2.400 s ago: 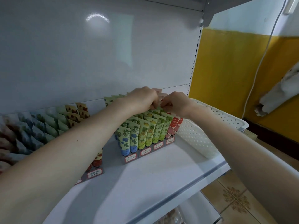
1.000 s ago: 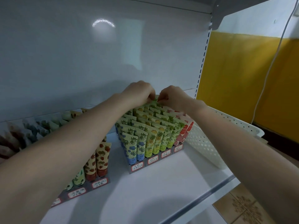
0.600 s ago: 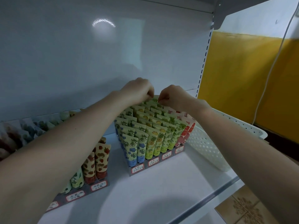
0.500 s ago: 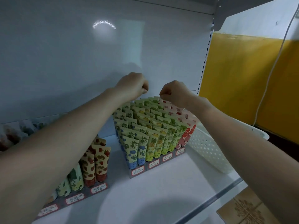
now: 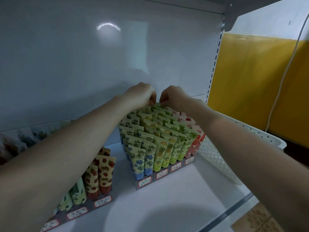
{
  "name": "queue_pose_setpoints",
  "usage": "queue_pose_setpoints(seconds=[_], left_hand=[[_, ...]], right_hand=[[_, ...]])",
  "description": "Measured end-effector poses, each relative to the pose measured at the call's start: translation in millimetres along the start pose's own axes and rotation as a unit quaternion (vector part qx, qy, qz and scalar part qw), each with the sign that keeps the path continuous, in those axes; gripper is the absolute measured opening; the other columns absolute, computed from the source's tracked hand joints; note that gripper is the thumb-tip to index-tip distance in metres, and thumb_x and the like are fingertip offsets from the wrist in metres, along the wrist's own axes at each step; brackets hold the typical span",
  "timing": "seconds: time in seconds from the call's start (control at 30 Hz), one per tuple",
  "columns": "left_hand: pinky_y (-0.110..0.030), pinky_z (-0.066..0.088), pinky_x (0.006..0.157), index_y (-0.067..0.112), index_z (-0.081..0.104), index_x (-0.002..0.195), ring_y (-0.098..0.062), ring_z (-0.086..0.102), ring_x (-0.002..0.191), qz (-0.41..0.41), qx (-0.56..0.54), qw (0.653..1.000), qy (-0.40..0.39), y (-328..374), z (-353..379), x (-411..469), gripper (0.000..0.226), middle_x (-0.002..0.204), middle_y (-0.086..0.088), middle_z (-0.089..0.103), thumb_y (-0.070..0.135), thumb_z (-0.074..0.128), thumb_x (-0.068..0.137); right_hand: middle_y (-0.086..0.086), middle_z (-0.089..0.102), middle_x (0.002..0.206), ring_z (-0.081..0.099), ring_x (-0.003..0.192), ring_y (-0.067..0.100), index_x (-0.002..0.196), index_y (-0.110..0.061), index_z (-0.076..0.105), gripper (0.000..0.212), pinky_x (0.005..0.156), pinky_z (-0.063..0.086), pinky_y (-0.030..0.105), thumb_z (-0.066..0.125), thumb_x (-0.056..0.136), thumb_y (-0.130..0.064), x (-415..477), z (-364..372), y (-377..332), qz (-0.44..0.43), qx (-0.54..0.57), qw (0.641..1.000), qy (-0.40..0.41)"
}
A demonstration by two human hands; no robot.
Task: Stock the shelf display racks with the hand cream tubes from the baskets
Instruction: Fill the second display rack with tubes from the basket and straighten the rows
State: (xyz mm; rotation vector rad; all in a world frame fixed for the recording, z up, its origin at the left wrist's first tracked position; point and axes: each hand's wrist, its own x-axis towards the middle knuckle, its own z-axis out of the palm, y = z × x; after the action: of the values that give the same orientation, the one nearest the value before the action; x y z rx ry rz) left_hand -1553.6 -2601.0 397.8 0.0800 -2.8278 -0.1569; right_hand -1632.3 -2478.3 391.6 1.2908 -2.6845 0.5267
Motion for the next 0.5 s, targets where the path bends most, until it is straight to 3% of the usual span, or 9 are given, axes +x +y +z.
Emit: queue_pose_setpoints(seconds=[0.5], left_hand=[[-0.038, 0.049, 0.087, 0.007, 0.07, 0.101, -0.027, 0.061, 0.093, 0.0, 0.002, 1.0, -0.006, -1.4, 1.4, -0.2, 0.015, 0.105, -0.012, 0.066, 0.008, 0.06, 0.089]], right_hand=[[0.008, 0.065, 0.11, 0.064, 0.095, 0.025, 0.108, -0.009, 0.066, 0.02, 0.086, 0.051, 0.032, 0.054, 0.092, -0.01, -7.2, -2.6, 0.7, -0.012, 0.016, 1.0, 0.013]])
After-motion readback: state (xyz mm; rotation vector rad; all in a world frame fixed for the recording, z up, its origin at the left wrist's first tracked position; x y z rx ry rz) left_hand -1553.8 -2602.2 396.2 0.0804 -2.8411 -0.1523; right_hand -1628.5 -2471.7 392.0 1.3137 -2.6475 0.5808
